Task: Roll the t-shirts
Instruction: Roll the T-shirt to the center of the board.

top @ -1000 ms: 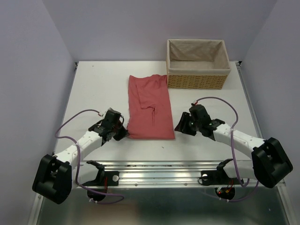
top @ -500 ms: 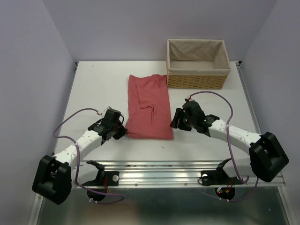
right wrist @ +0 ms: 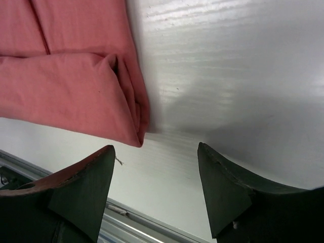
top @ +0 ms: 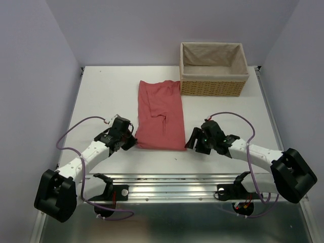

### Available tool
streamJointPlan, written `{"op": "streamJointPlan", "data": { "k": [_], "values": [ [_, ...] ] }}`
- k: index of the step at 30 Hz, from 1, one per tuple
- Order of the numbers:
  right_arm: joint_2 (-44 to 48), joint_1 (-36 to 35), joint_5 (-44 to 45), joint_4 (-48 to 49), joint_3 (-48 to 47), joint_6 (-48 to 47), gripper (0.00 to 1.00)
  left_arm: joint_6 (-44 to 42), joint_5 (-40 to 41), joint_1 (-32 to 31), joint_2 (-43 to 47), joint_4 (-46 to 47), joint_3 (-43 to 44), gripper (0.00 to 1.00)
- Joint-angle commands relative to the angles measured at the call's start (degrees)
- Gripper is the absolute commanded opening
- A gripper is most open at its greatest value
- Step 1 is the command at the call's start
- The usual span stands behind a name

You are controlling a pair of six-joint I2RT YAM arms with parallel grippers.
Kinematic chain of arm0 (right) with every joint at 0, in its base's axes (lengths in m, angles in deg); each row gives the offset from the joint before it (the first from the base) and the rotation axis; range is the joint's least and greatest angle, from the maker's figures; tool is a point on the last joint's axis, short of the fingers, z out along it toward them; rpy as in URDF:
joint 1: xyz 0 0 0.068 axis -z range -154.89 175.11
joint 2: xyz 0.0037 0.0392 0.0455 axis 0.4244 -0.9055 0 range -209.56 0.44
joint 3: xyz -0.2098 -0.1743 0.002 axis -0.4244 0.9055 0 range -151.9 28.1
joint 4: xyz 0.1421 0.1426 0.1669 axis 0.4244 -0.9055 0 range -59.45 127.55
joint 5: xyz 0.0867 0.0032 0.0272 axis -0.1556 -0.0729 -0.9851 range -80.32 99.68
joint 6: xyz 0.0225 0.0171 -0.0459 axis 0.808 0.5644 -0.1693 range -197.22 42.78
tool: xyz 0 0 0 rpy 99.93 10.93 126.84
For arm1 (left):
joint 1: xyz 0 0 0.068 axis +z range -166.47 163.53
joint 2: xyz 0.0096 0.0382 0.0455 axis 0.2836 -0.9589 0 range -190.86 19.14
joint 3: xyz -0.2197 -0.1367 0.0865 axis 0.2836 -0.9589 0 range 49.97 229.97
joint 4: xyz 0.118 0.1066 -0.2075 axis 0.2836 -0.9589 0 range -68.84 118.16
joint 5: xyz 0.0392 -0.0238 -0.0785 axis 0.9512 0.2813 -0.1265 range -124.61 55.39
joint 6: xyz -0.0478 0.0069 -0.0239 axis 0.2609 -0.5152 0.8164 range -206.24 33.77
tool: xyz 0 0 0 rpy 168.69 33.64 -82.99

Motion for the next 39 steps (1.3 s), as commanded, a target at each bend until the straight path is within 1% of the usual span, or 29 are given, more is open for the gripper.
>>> {"op": "streamJointPlan", "data": {
  "k": [1,5,10,11,14,23,26,28,29,31,32,34,35,37,39],
  "values": [
    [1.39,-0.34,-2.85,6.94,1.45,4.73,0.72,-0.01,2.02,0.01,2.41,-0.77,2.44,0.0],
    [-0.8,-0.34,-6.36,12.11,2.68,7.19,0.7,-0.1,1.84,0.01,1.97,-0.95,2.8,0.0],
    [-4.41,-0.34,-9.1,17.74,4.61,10.7,0.61,-0.19,1.49,0.01,2.32,-0.59,2.44,0.0],
    [-4.67,-0.34,-9.18,18.1,5.05,10.88,0.57,-0.19,1.49,0.1,2.41,-0.68,2.44,0.0],
    [-5.38,-0.34,-8.92,18.28,4.96,11.41,0.51,-0.19,1.58,0.01,2.67,-0.68,2.53,0.0],
    [-4.5,-0.34,-9.1,17.14,6.28,11.5,0.53,-0.19,1.32,0.01,2.76,-0.24,2.27,0.0],
    [-4.94,-0.34,-8.83,17.67,5.93,11.59,0.5,-0.19,1.31,0.01,2.76,0.02,2.18,0.0],
    [-5.38,-0.34,-8.83,18.54,5.49,11.85,0.43,-0.27,1.31,0.01,2.67,-0.07,2.27,0.0],
    [-5.64,-0.34,-8.83,19.07,5.49,11.85,0.37,-0.19,1.23,0.1,2.67,-0.15,2.35,0.0],
    [-5.55,-0.34,-8.48,20.38,5.32,11.94,0.28,-0.19,1.31,0.01,2.67,-0.07,2.27,0.0],
    [-5.64,-0.34,-7.7,20.48,5.23,12.03,0.21,-0.27,1.23,0.1,2.67,-0.07,2.35,0.0],
    [-5.73,-0.34,-7.08,20.3,4.7,11.94,0.13,-0.36,1.23,0.01,2.5,-0.07,2.44,0.0],
    [-5.73,-0.34,-6.9,20.39,4.35,12.03,0.06,-0.36,1.4,0.01,2.41,-0.33,2.79,0.0],
    [-5.64,-0.34,-6.37,20.21,4.09,12.2,0.01,-0.27,1.4,0.01,2.32,-0.59,3.14,0.0],
    [-5.47,-0.34,-5.5,19.6,3.74,12.38,0.01,-0.01,1.31,0.18,1.89,-0.94,3.76,0.0]
  ]
}}
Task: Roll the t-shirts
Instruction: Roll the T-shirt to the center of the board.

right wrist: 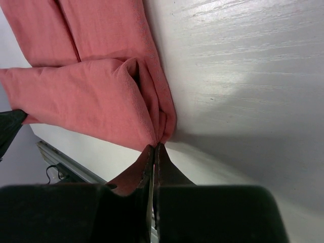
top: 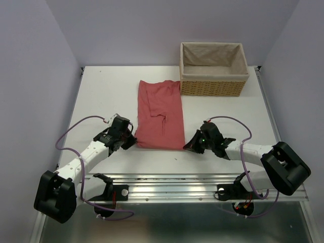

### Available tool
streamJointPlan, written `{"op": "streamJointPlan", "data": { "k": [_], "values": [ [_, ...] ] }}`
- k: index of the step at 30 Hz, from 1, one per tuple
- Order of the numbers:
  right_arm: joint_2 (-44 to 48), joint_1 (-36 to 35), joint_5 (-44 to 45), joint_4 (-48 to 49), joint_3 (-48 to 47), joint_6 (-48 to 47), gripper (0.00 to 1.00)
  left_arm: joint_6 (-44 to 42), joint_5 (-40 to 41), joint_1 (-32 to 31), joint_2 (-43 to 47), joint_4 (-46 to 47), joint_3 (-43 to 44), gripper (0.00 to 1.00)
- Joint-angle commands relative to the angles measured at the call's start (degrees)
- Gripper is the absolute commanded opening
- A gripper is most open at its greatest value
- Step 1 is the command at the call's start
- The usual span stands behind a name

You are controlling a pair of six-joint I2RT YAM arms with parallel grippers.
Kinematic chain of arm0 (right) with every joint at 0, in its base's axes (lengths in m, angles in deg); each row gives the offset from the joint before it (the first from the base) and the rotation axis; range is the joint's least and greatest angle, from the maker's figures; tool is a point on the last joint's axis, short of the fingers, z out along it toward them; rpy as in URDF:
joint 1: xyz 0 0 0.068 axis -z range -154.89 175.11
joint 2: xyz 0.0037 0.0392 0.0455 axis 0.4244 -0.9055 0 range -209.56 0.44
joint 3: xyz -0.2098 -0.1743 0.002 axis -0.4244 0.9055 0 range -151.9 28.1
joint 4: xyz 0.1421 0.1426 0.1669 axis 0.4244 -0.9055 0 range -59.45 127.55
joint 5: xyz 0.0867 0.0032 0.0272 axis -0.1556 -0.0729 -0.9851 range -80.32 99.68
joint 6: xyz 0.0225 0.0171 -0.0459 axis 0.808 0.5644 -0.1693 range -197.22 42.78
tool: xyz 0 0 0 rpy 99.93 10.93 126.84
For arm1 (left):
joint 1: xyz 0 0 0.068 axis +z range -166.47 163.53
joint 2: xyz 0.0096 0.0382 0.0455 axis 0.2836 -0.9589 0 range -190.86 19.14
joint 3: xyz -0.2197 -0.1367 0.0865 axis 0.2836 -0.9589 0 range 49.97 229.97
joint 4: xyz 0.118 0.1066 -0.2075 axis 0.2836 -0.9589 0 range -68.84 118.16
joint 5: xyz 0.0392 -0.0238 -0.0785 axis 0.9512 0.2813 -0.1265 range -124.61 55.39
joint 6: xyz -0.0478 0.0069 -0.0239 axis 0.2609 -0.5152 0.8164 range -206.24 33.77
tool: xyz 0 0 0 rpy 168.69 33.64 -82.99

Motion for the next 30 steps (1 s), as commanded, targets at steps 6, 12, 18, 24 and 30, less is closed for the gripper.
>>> {"op": "streamJointPlan", "data": {
  "k": [6,12,18,24,30],
  "values": [
    [0.68,-0.34,4.11,-0.15,-3.48,0.12,0.01,1.31,-1.08,1.06,-1.84,-1.17,4.99,0.0],
    [0.68,-0.34,5.25,-2.87,-5.42,-0.94,0.01,0.43,-1.34,1.86,-4.74,-2.75,7.45,0.0],
    [-0.11,-0.34,4.2,-4.02,-5.07,-1.99,0.01,0.08,-1.34,1.94,-4.84,-4.07,6.58,0.0],
    [0.42,-0.34,3.49,-4.02,-4.45,-2.34,0.01,0.69,-1.34,2.21,-5.45,-4.07,6.22,0.0],
    [-0.11,-0.34,5.43,-5.25,-6.39,-2.34,0.01,0.61,-3.63,2.82,-7.56,-4.59,7.28,0.0]
  ]
}}
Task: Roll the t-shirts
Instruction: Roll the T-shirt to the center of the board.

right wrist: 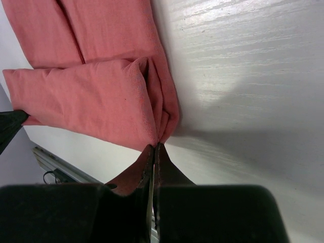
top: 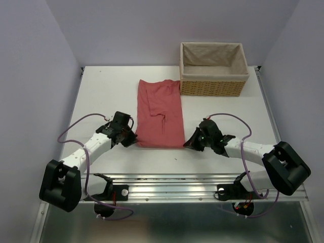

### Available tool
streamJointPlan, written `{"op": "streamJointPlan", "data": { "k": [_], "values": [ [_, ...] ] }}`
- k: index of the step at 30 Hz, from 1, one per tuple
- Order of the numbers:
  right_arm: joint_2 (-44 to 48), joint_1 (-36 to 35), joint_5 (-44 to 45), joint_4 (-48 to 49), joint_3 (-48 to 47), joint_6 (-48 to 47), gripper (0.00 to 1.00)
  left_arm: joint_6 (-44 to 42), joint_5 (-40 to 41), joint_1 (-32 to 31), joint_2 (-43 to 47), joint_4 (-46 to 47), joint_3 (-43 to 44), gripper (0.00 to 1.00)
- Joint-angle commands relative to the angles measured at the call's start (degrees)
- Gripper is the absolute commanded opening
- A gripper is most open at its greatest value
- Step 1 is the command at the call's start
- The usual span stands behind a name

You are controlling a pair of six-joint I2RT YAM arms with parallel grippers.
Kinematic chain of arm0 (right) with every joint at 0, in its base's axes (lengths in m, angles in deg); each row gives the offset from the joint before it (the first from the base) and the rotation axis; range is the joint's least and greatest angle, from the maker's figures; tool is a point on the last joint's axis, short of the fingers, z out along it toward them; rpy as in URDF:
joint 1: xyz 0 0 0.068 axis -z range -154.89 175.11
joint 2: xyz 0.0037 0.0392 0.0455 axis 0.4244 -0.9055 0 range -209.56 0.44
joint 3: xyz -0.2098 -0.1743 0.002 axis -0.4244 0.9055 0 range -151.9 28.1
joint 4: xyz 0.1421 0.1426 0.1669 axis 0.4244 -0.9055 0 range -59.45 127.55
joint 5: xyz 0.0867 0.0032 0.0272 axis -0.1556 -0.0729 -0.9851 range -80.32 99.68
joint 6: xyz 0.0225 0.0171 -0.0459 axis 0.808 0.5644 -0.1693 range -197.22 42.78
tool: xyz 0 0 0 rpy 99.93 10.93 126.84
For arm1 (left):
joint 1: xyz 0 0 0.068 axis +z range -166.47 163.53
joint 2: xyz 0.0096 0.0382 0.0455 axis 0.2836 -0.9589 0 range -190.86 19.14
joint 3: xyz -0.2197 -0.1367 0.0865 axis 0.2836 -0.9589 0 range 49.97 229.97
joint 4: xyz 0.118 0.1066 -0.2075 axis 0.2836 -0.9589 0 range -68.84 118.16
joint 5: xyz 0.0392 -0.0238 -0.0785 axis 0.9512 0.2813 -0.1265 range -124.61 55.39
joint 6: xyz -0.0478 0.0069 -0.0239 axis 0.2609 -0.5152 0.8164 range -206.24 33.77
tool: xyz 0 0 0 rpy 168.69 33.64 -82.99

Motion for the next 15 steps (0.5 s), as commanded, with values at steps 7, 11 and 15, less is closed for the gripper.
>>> {"op": "streamJointPlan", "data": {
  "k": [7,11,15],
  "values": [
    [-1.51,-0.34,0.71,-2.03,-3.88,-4.3,0.07,-1.78,-2.62,0.9,-1.29,-1.1,1.79,0.0],
    [-3.44,-3.84,4.03,-11.58,-11.06,-13.68,0.38,-3.55,-5.88,1.08,0.55,2.85,0.3,0.44],
    [-2.22,-5.0,10.1,-17.06,-13.19,-17.14,0.44,-4.24,-6.06,1.34,0.91,1.72,0.74,0.77]
  ]
}}
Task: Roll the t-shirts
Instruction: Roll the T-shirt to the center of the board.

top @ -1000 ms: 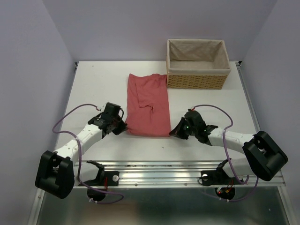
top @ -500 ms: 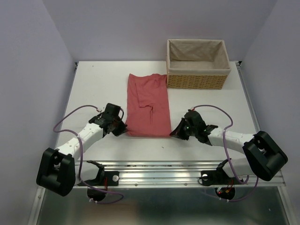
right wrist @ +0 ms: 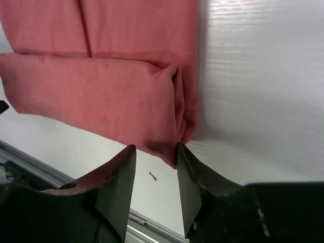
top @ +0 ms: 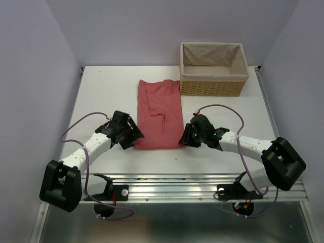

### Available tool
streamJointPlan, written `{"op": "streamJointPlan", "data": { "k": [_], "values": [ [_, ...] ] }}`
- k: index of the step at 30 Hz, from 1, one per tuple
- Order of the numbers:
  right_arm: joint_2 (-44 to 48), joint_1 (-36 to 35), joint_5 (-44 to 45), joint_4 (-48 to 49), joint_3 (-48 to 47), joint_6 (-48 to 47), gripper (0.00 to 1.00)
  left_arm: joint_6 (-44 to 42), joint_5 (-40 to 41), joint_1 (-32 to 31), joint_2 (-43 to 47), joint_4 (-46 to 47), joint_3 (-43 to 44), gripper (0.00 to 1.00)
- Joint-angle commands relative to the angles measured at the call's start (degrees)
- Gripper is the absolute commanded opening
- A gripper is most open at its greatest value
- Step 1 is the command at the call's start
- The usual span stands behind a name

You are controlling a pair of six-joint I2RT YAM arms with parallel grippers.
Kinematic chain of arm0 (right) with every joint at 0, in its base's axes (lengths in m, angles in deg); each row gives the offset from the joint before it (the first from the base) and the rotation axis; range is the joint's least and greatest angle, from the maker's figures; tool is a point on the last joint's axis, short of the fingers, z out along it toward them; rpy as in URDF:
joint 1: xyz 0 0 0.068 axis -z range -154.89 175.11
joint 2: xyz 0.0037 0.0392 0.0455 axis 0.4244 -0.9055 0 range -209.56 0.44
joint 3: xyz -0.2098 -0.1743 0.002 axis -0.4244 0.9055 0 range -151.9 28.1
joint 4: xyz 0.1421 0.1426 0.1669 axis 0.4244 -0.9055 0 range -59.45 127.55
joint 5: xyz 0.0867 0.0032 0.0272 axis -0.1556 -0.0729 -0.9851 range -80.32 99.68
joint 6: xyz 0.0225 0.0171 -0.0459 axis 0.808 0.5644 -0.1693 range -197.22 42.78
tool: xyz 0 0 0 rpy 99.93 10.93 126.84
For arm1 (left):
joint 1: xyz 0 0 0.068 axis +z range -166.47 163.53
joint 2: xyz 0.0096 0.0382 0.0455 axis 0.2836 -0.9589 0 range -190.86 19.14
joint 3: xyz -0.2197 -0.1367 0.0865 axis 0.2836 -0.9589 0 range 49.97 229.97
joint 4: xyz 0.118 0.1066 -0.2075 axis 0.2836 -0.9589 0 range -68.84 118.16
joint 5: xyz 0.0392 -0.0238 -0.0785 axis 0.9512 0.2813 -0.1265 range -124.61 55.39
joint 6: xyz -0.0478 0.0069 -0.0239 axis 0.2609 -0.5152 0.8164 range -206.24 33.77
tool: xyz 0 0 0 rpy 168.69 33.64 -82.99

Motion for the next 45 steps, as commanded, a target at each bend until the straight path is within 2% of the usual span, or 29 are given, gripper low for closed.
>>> {"op": "streamJointPlan", "data": {
  "k": [1,3,6,10,13,17,23,30,36,42,45],
  "values": [
    [2.11,-1.7,8.0,-7.47,-4.3,-7.11,0.44,-1.95,-1.18,0.73,2.35,-0.03,1.35,0.81],
    [3.68,-2.57,10.46,-9.58,-5.26,-8.69,0.45,-2.3,0.22,1.17,3.66,-1.96,2.66,0.82],
    [3.52,-6.26,18.81,-13.62,-9.48,-12.02,0.46,-3.01,3.73,2.05,6.04,-4.95,5.64,0.82],
    [0.45,-8.9,26.8,-17.31,-15.1,-18.09,0.52,-6.07,10.22,3.28,6.66,-8.64,11.1,0.83],
    [-1.92,-10.22,27.35,-16.89,-18.44,-22.83,0.52,-7.57,12.87,4.24,5.96,-10.58,14.87,0.83],
    [-5.87,-10.84,24.63,-14.07,-22.14,-26.1,0.5,-8.55,13.67,4.95,5.61,-10.67,17.08,0.82],
    [-15.54,-10.84,23.49,-11.79,-25.75,-25.13,0.3,-8.46,12.97,5.39,6.13,-10.85,17.53,0.82],
    [-18.45,-10.84,18.05,-8.98,-22.34,-21.97,0.13,-9.34,13.93,6.53,8.06,-11.81,17.96,0.82],
    [-20.29,-14.09,16.2,-7.92,-19.6,-15.03,0.09,-10.04,13.49,7.06,7.63,-11.2,19.28,0.82],
    [-25.13,-17.87,11.28,-6.6,-23.02,-10.8,0.1,-10.74,15.43,7.93,8.06,-12.25,22.44,0.83],
    [-25.66,-19.27,6.98,-2.92,-24.07,-11.06,0.11,-11.71,15.52,8.99,8.16,-13.04,23.76,0.83]
  ]
}}
